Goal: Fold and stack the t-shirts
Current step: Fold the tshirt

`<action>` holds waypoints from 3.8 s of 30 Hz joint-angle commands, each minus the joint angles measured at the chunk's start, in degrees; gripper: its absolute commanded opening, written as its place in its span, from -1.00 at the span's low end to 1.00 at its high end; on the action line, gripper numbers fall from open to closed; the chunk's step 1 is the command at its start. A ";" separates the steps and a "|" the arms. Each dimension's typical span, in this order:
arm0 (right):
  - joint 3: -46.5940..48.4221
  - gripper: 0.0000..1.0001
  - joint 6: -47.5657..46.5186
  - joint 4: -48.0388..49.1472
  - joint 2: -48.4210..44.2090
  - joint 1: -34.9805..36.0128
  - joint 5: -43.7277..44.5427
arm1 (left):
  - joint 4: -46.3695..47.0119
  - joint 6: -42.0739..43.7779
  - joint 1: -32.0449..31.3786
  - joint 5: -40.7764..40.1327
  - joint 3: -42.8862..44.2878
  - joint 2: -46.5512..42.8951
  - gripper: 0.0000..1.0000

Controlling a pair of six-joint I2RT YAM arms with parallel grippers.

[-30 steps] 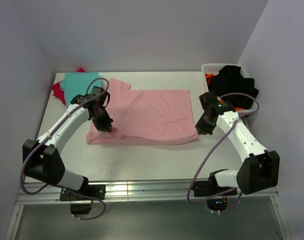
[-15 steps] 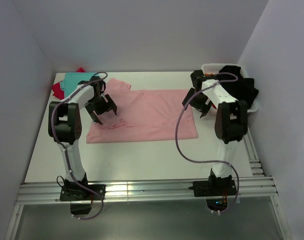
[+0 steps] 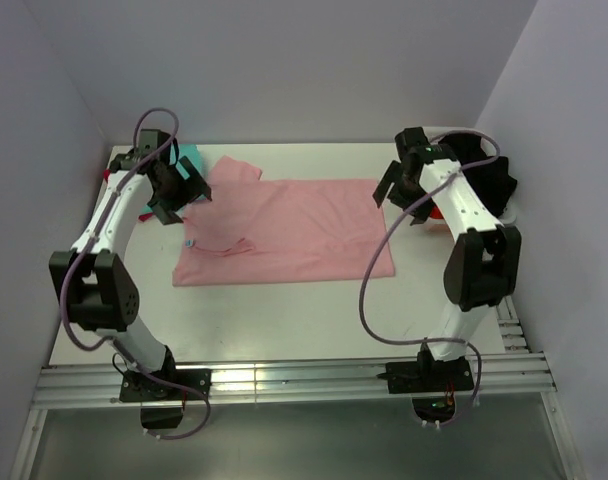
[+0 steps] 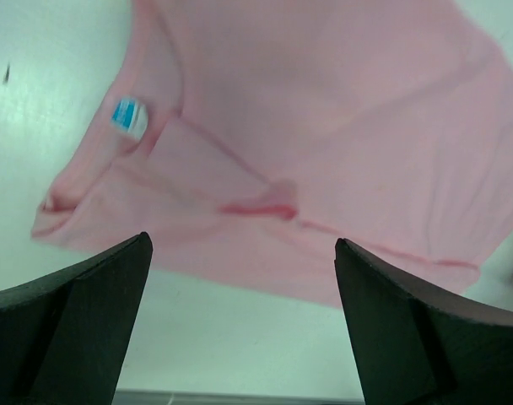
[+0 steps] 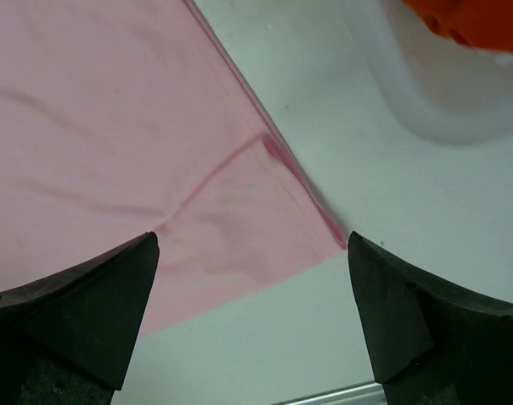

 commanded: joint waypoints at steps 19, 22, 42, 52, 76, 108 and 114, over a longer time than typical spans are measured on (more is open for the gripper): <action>-24.60 1.00 -1.63 3.14 -20.81 0.16 1.19 | 13.70 1.02 -4.25 5.70 -27.04 -3.71 -0.99; -25.04 1.00 -1.55 2.70 -21.69 0.16 1.54 | 14.05 1.37 -4.25 5.34 -24.66 -0.63 -0.99; -22.67 1.00 -1.55 0.86 -20.20 -0.46 2.51 | 14.49 1.11 -4.34 4.02 -17.46 10.53 -0.99; -19.69 1.00 -2.34 -0.02 -17.39 -0.54 3.30 | 8.27 0.76 -4.07 3.76 1.68 22.65 -0.99; -17.30 0.63 -4.80 5.50 -20.11 0.42 -7.39 | 16.07 -0.74 1.55 2.71 -0.07 11.88 -0.83; -43.66 -1.00 -3.22 34.43 -4.36 7.28 -26.05 | 13.09 -9.17 -11.10 -9.78 -35.81 1.84 -0.99; -48.85 -1.00 -3.22 29.25 -13.24 7.28 -20.52 | 8.69 -14.35 -18.13 -10.04 -41.70 -5.54 -0.99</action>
